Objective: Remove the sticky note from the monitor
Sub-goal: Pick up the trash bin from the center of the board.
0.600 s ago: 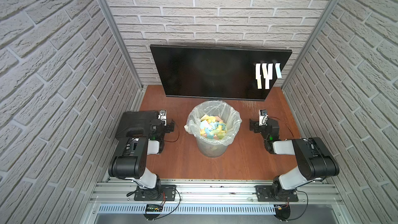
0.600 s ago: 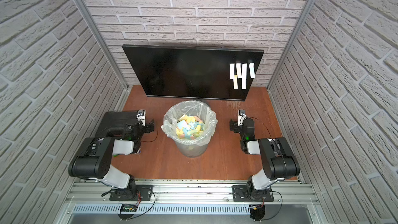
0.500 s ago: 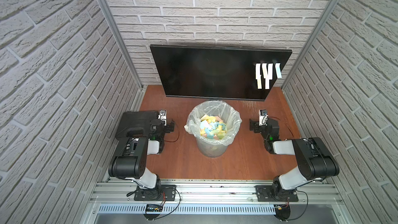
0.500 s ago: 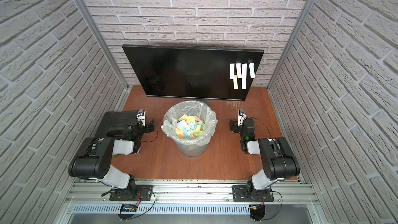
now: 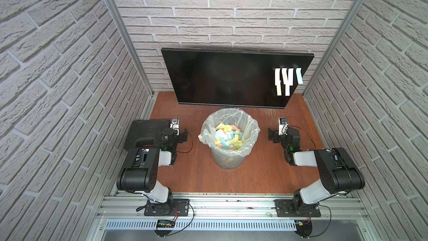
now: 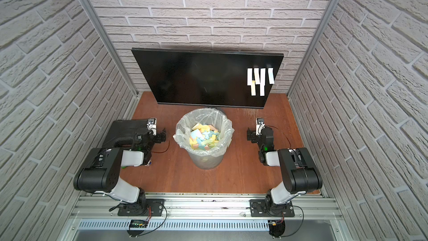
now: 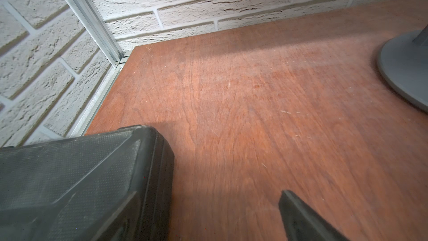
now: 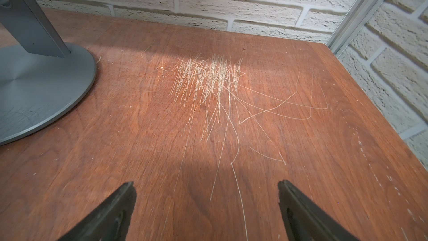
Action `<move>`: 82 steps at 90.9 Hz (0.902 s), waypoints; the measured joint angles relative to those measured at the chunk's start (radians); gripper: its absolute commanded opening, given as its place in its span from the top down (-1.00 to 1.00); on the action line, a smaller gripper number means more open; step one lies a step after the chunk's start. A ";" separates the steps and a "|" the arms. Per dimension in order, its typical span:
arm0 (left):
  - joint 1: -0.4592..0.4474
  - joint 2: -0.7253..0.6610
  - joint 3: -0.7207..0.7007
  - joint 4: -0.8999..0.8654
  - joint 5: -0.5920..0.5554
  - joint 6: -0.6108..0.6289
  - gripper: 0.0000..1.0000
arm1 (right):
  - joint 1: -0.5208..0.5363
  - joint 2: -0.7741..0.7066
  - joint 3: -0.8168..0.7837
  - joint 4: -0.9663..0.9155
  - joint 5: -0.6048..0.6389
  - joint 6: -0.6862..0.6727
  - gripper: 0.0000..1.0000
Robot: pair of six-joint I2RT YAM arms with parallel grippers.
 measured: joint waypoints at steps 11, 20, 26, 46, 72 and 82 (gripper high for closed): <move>0.000 0.000 0.000 0.000 0.000 0.000 -0.97 | 0.000 0.000 0.000 0.000 0.000 0.000 -0.98; 0.000 0.000 0.000 0.000 0.000 0.000 -0.97 | 0.000 0.000 0.000 0.000 0.000 0.000 -0.98; 0.000 0.000 0.000 0.000 0.000 0.000 -0.97 | 0.000 0.000 0.000 0.000 0.000 0.000 -0.98; -0.018 -0.016 0.031 -0.084 -0.055 0.000 -0.96 | -0.002 -0.015 0.000 -0.014 0.006 0.002 -0.98; -0.159 -0.169 0.257 -0.446 -0.325 -0.019 -0.97 | 0.001 -0.381 0.101 -0.444 0.161 0.156 -0.98; -0.231 -0.223 0.347 -0.679 -0.459 -0.126 -0.97 | 0.000 -0.504 0.130 -0.623 0.187 0.266 -0.97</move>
